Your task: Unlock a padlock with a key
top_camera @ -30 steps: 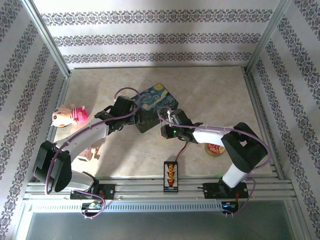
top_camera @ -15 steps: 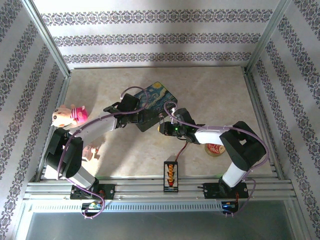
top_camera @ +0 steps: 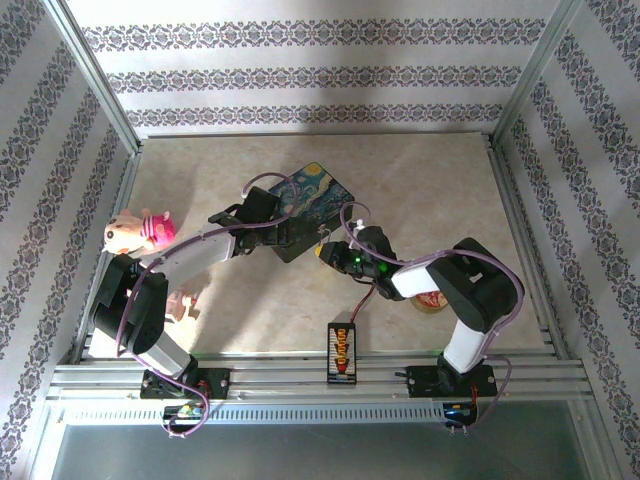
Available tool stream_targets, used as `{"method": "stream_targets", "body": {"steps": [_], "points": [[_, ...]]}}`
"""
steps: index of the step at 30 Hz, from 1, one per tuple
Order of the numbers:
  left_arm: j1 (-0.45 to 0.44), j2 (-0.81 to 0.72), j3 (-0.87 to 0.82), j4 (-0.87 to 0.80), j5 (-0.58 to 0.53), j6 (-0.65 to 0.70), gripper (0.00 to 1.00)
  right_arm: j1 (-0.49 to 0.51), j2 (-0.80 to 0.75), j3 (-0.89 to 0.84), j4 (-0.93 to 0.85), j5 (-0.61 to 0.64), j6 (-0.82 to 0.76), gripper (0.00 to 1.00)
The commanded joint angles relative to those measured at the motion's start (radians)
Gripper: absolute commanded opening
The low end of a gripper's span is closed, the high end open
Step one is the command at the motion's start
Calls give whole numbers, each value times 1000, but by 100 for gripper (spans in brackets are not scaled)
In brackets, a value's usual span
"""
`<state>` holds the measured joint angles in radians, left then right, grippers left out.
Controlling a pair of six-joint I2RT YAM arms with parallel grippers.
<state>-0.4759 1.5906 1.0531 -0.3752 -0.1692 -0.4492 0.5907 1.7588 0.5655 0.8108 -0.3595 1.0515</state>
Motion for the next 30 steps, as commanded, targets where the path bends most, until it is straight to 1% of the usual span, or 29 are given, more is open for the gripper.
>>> {"method": "stream_targets", "body": {"steps": [1, 4, 12, 24, 30], "points": [[6, 23, -34, -48, -35, 4, 95, -22, 36, -30, 233, 60, 91, 0], [6, 19, -41, -44, -32, 1, 94, -20, 63, -44, 303, 75, 113, 0], [6, 18, -46, -41, -18, -5, 92, -19, 90, -74, 409, 155, 143, 0], [6, 17, -54, -27, -12, -14, 91, -14, 139, -79, 492, 225, 182, 0], [6, 16, -59, -25, -6, -15, 90, -11, 156, -77, 504, 274, 183, 0]]}}
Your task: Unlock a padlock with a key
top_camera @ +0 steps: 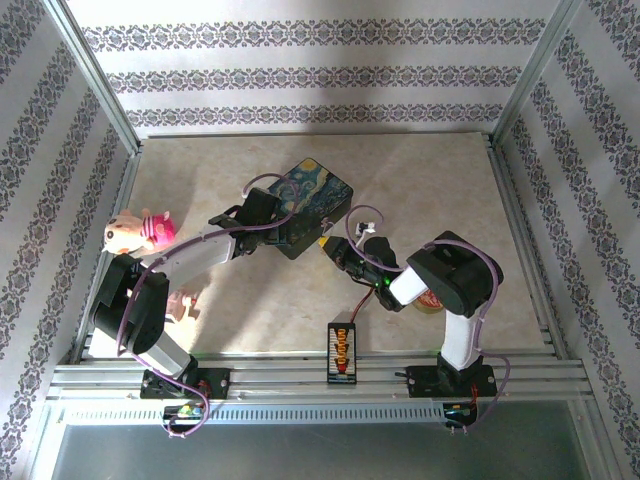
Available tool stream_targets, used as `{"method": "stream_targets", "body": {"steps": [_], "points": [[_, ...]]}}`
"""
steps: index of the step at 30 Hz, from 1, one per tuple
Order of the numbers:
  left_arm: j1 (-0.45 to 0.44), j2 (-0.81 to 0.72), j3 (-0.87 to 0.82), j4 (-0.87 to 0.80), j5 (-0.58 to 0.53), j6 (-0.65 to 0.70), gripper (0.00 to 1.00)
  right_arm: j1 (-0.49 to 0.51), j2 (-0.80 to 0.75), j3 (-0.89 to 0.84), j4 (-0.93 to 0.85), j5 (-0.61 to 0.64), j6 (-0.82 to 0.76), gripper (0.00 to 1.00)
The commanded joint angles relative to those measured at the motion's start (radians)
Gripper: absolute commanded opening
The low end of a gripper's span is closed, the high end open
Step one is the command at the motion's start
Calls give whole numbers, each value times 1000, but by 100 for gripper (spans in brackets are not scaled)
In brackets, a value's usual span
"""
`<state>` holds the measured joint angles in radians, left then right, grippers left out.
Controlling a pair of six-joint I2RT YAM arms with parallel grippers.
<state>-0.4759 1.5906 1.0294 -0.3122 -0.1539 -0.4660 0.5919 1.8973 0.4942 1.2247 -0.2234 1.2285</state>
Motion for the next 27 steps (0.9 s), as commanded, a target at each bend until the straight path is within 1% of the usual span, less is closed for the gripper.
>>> {"method": "stream_targets", "body": {"steps": [1, 3, 8, 9, 10, 27], "points": [[6, 16, -36, -87, -24, 2, 90, -12, 22, -6, 94, 147, 6, 0], [8, 15, -41, -88, -26, 0, 89, -12, 34, -2, 108, 158, 9, 0], [7, 19, -46, -93, -28, -2, 84, -7, 58, 15, 117, 169, 15, 0], [7, 20, -48, -95, -29, -2, 79, -6, 60, 15, 120, 172, 16, 0], [9, 19, -50, -97, -31, -1, 78, -4, 60, 14, 121, 175, 15, 0], [19, 16, -84, -97, -22, -2, 77, -24, 63, 55, 124, 177, -26, 0]]}}
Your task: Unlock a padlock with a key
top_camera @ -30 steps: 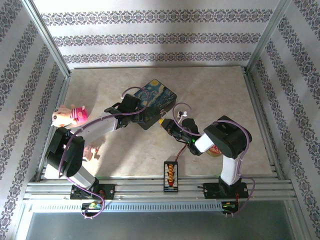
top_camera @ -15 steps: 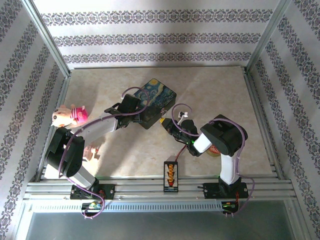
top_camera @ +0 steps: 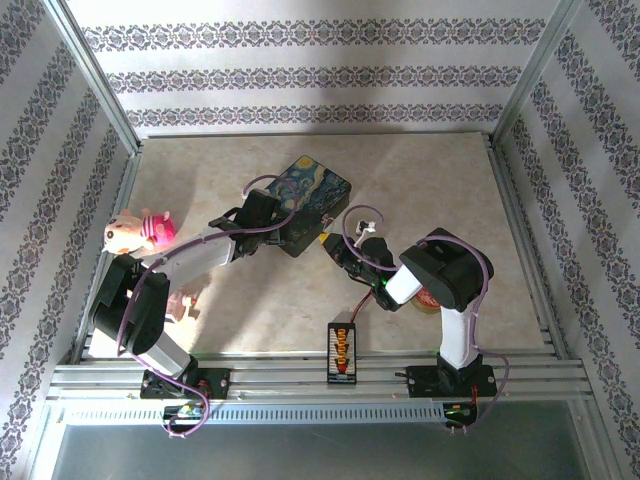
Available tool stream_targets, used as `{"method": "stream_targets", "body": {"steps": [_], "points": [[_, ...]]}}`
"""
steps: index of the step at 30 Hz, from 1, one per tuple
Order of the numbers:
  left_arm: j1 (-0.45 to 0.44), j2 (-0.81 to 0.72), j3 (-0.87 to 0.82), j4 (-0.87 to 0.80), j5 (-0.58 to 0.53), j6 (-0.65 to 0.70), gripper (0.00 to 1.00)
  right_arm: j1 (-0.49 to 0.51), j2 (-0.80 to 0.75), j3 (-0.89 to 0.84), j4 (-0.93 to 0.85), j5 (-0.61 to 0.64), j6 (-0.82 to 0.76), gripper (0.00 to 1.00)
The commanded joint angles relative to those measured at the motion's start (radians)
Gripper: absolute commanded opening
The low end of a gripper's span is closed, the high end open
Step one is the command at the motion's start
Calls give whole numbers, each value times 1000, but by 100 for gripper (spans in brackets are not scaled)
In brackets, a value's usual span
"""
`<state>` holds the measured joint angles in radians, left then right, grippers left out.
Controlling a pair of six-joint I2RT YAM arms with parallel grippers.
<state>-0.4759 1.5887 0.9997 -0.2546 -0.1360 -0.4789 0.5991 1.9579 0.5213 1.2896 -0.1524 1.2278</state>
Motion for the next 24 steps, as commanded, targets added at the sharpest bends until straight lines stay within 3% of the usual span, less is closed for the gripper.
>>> {"method": "stream_targets", "body": {"steps": [1, 24], "points": [[19, 17, -55, -155, -40, 11, 77, -33, 1, 28, 59, 109, -29, 0], [29, 14, -54, -161, -24, 11, 76, -107, 32, 92, 2, 92, -76, 0]]}}
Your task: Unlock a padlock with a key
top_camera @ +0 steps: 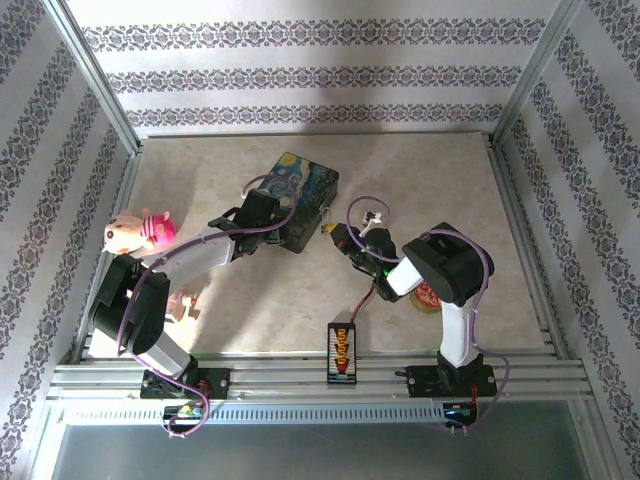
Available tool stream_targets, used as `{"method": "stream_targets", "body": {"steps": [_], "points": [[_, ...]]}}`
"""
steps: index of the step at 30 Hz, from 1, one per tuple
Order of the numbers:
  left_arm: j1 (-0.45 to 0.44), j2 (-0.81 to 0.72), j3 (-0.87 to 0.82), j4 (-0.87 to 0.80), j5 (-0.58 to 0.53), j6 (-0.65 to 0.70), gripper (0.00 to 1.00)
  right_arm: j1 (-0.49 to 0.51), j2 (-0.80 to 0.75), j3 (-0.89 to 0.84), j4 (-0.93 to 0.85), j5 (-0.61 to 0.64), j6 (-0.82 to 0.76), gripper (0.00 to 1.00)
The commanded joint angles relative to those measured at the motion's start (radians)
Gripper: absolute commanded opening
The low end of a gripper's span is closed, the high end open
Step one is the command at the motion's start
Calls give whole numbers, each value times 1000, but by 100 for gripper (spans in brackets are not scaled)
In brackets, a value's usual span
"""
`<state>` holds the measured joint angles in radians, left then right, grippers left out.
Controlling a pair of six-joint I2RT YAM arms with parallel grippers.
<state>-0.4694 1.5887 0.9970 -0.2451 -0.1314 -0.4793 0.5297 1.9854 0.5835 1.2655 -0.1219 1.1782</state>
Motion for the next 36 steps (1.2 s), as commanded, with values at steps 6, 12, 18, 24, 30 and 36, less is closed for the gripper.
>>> {"method": "stream_targets", "body": {"steps": [6, 12, 18, 24, 30, 36], "points": [[24, 13, -49, -171, -27, 12, 76, -45, 7, 52, 22, 3, -37, 0], [24, 16, -48, -166, -16, 7, 76, -45, 18, 99, 5, -91, -46, 3], [24, 20, -45, -161, 2, 1, 76, -44, 69, 162, 6, -164, -36, 14], [24, 16, -44, -160, 12, -2, 76, -43, 112, 204, 5, -195, -18, 19], [25, 17, -43, -161, 9, 0, 76, -43, 136, 232, 5, -216, -6, 23], [23, 18, -45, -160, 7, -1, 76, -46, 122, 233, -48, -205, -34, 26]]}}
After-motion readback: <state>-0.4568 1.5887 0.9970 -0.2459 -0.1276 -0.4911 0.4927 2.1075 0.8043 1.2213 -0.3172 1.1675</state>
